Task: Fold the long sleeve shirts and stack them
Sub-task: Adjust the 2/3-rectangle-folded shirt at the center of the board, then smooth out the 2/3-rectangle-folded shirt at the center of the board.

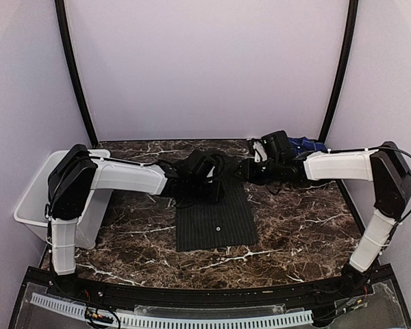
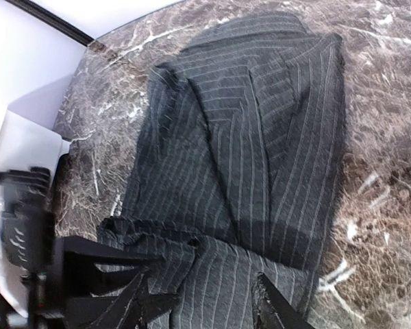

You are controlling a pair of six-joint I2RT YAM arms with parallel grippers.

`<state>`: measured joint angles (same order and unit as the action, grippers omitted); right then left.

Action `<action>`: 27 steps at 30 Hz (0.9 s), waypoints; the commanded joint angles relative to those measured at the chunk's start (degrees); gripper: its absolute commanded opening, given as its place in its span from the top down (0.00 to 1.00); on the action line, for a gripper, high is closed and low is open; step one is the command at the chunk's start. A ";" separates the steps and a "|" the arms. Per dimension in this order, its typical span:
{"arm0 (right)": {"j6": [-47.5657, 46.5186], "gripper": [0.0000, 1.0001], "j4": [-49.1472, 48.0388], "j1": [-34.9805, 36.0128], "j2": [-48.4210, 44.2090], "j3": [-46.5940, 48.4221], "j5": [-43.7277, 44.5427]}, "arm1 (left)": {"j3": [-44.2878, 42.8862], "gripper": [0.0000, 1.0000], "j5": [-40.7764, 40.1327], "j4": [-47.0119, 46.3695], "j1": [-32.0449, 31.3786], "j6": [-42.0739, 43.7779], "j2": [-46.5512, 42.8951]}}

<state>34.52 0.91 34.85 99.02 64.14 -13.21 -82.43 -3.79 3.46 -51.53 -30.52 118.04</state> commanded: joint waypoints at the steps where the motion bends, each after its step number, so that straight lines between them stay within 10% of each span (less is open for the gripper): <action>1: -3.35 0.55 2.56 0.81 -1.98 -1.53 0.99 | -1.00 0.61 -0.15 2.10 1.26 -0.87 -6.58; 7: -7.24 0.67 5.11 3.67 2.86 3.54 -2.40 | 7.35 0.57 1.98 3.00 3.06 -4.16 -15.69; 16: -8.24 0.80 5.66 3.64 12.53 9.79 -5.58 | 19.86 0.76 17.20 -2.20 8.86 -4.12 -18.36; 27: -4.47 0.81 1.38 -1.49 15.91 4.53 -5.27 | 12.53 0.83 17.33 -1.80 14.12 -1.27 -6.10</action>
<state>28.05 5.13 35.14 113.80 71.07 -18.39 -65.39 13.47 1.63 -39.03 -33.63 108.88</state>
